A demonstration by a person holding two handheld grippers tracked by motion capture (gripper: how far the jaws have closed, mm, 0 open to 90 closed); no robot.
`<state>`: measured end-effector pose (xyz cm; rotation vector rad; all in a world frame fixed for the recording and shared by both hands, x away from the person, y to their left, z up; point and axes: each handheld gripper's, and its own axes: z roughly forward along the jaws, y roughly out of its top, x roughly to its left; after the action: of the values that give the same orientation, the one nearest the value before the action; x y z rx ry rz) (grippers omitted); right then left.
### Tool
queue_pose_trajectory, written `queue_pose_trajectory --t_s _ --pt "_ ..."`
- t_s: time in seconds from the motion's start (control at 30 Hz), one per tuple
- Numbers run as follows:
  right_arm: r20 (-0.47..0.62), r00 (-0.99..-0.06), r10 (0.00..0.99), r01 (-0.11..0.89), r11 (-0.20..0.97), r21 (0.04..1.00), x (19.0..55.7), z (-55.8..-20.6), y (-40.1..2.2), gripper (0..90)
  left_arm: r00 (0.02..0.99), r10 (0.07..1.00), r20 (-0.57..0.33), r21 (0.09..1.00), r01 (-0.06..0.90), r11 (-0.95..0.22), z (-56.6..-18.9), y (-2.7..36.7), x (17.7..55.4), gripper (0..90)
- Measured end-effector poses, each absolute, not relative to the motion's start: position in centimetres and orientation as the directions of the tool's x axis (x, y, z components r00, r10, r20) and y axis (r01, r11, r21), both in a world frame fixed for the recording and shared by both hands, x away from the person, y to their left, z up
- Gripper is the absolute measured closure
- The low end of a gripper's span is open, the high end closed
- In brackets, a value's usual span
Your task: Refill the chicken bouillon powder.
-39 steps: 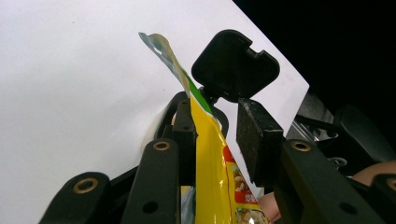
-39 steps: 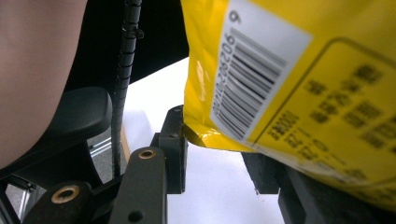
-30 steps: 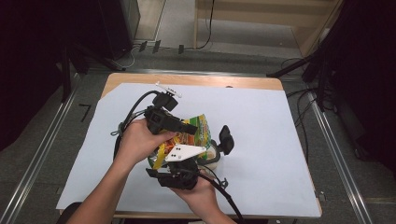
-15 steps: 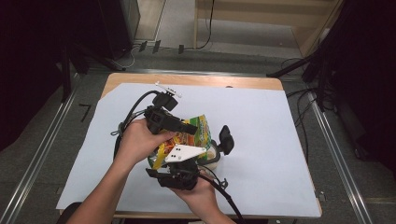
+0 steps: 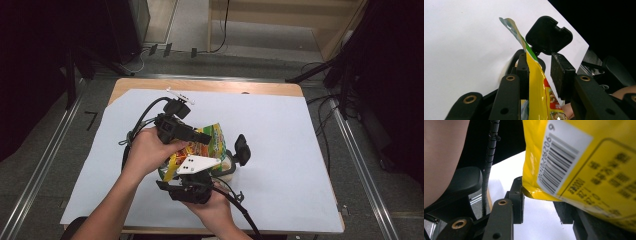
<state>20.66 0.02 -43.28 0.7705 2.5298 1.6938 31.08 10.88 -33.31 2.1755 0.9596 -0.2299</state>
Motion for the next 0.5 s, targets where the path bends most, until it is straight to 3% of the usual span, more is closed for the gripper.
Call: queue_pose_trajectory --t_s 0.5 --pt "0.267 -0.879 0.395 0.397 0.296 0.869 20.59 -43.19 0.02 64.6 0.701 0.567 -0.432 0.553 0.703 -0.447 -33.30 10.92 31.13 70.0"
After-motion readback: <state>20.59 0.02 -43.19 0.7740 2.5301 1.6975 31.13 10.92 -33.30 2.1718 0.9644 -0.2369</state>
